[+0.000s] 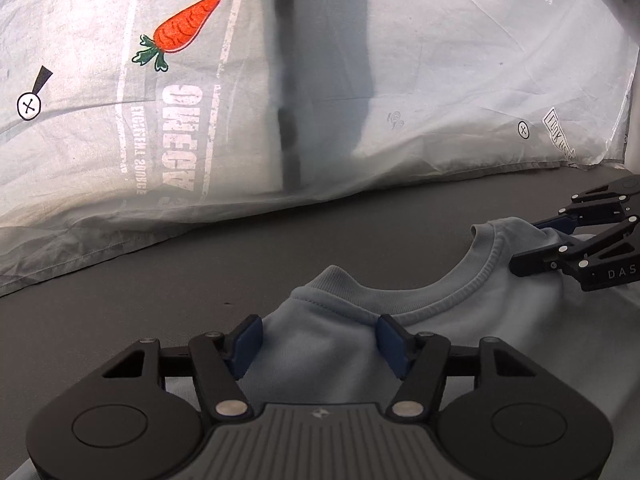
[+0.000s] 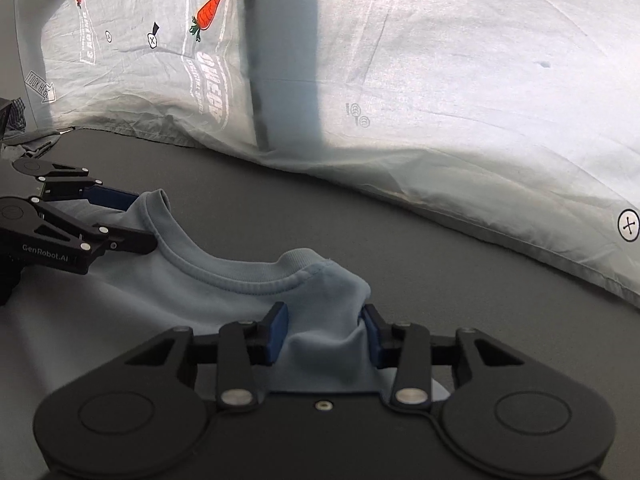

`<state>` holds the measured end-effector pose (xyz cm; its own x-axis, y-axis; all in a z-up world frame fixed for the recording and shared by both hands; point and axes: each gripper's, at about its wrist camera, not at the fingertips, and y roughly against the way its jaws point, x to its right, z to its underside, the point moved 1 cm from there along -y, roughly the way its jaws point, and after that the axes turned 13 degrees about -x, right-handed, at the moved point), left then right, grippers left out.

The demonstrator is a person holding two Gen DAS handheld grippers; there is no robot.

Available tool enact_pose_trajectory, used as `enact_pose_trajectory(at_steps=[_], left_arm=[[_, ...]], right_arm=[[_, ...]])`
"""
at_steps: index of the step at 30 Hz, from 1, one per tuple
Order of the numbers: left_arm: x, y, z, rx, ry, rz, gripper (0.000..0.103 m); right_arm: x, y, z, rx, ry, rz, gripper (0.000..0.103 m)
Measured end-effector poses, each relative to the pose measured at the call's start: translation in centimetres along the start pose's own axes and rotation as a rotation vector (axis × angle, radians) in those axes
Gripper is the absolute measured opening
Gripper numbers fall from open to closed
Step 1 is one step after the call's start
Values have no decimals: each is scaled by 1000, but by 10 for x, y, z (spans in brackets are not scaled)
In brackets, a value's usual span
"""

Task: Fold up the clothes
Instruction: 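Pinch the collar with the left gripper while the right gripper pinches the collar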

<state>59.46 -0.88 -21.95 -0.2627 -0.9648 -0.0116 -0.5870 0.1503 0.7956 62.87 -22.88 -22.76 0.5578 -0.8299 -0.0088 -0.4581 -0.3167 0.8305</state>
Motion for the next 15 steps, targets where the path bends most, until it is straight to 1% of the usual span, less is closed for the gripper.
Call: enact_pose_trajectory(at_steps=[1, 2, 3, 5, 6, 10, 12, 15], left_arm=[[3, 2, 1, 9, 4, -3, 42], [8, 3, 1, 20, -1, -20, 31], [13, 3, 1, 32, -9, -42, 22], [23, 3, 1, 57, -25, -92, 19], [24, 1, 0, 68, -15, -114, 16], [18, -11, -14, 81, 100, -161, 13], [14, -18, -24, 84, 137, -172, 12], [5, -28, -36, 85, 176, -161, 12]], right_arm=[[-3, 1, 0, 1, 15, 1, 12], [-9, 1, 0, 8, 38, 28, 9], [-13, 0, 0, 16, 62, 55, 9], [-23, -2, 0, 38, 90, 125, 7], [-25, -4, 0, 48, 87, 152, 6], [-33, -16, -8, 92, 66, 250, 6], [-34, -22, -14, 105, 64, 279, 5], [-31, -31, -24, 106, 83, 314, 4]])
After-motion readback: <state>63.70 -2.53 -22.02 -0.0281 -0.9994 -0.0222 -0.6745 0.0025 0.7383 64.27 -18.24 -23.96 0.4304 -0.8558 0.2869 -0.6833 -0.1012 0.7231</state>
